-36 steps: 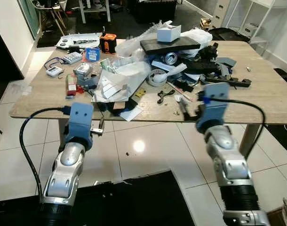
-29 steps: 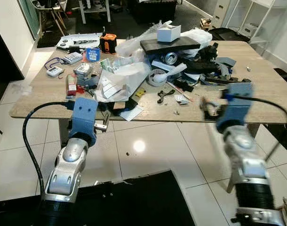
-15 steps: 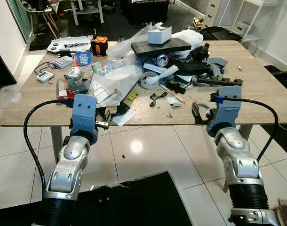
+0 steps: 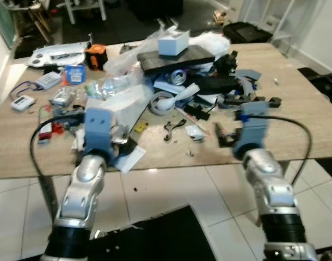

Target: Picking trash to rubbish bin

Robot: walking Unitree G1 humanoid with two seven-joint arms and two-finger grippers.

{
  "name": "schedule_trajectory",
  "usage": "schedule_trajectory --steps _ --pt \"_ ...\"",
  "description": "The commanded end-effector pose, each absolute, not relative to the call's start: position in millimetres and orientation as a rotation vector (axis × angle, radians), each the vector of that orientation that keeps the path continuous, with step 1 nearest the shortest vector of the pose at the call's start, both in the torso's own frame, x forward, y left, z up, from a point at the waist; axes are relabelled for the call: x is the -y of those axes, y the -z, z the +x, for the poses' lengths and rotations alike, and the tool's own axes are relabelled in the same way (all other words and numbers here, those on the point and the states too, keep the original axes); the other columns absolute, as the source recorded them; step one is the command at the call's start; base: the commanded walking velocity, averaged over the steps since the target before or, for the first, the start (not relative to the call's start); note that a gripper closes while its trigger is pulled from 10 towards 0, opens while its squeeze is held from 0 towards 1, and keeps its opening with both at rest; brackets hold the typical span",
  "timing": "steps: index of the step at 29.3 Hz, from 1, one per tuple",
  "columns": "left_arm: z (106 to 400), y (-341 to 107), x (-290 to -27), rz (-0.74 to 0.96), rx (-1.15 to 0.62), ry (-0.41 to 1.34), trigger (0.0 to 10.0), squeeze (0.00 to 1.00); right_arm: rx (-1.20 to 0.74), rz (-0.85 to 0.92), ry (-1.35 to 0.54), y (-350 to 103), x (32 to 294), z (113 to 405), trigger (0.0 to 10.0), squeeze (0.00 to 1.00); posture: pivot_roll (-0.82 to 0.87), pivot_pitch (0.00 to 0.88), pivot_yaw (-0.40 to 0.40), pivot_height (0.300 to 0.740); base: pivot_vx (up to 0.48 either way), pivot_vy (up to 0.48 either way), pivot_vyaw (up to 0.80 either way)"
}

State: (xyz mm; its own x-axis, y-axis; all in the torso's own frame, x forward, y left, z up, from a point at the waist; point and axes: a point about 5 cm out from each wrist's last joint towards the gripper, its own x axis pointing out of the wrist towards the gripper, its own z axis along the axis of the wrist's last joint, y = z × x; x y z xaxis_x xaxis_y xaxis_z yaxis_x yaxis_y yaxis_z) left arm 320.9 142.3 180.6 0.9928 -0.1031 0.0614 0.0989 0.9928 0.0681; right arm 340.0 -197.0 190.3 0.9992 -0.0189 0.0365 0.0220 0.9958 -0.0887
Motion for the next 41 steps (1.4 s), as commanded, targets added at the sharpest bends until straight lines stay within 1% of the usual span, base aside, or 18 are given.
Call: schedule_trajectory --steps 1,4,18,20,23,24,25,28,30,31,33,36,37,41 --pt "320 -174 -151 0.077 0.032 0.075 10.0 0.0 0.026 -0.075 -0.008 -189 188 340 10.0 0.0 0.01 0.104 0.01 0.74 0.304 0.0 0.0" --pt "320 -174 -151 0.077 0.031 0.075 10.0 0.0 0.026 -0.075 -0.007 -189 188 340 10.0 0.0 0.01 0.104 0.01 0.74 0.304 0.0 0.0" --pt "318 -173 -150 0.09 0.018 0.079 10.0 0.0 0.015 -0.073 -0.01 -187 186 339 10.0 0.0 0.02 0.109 0.011 0.74 0.0 0.0 0.0" --pt "318 -173 -150 0.099 0.01 0.077 10.0 0.0 0.013 -0.07 -0.009 -187 187 340 10.0 0.0 0.02 0.113 0.021 0.74 0.0 0.0 0.0" --pt "319 -171 -152 0.113 -0.011 0.071 10.0 0.0 0.022 -0.067 0.009 -194 199 345 10.0 0.0 0.01 0.116 0.029 0.74 0.0 0.0 0.0" --pt "319 -171 -152 0.113 -0.011 0.071 10.0 0.0 0.022 -0.067 0.009 -194 199 345 10.0 0.0 0.01 0.116 0.029 0.74 0.0 0.0 0.0" --pt "320 -171 -150 0.11 -0.015 0.08 10.0 0.0 0.025 -0.086 0.029 -201 212 351 10.0 0.0 0.01 0.122 0.038 0.74 0.0 0.0 0.0" --pt "321 -171 -149 0.109 -0.018 0.085 10.0 0.0 0.023 -0.097 0.034 -203 216 353 10.0 0.0 0.01 0.122 0.038 0.74 0.0 0.0 0.0" --pt "323 -171 -145 0.127 -0.026 0.12 10.0 0.0 -0.003 -0.137 0.038 -208 227 356 10.0 0.0 0.0 0.135 0.053 0.74 0.0 0.0 0.0" --pt "323 -171 -145 0.127 -0.026 0.12 10.0 0.0 -0.003 -0.137 0.038 -208 227 356 10.0 0.0 0.0 0.135 0.053 0.74 0.0 0.0 0.0" --pt "325 -170 -140 0.153 -0.045 0.157 10.0 0.0 -0.055 -0.163 0.021 -210 237 359 10.0 0.0 0.0 0.147 0.062 0.74 0.0 -0.24 0.0" --pt "327 -169 -136 0.175 -0.062 0.167 10.0 0.0 -0.108 -0.171 -0.004 -209 243 360 10.0 0.0 0.0 0.151 0.072 0.74 0.0 -0.48 0.0" --pt "328 -168 -134 0.161 -0.071 0.164 10.0 0.0 -0.145 -0.164 -0.028 -209 246 361 10.0 0.0 -0.01 0.156 0.077 0.74 0.0 0.0 0.0" --pt "331 -170 -131 0.151 -0.074 0.175 10.0 0.0 -0.188 -0.16 -0.072 -212 253 363 10.0 0.0 -0.02 0.159 0.077 0.74 0.0 0.0 0.0"
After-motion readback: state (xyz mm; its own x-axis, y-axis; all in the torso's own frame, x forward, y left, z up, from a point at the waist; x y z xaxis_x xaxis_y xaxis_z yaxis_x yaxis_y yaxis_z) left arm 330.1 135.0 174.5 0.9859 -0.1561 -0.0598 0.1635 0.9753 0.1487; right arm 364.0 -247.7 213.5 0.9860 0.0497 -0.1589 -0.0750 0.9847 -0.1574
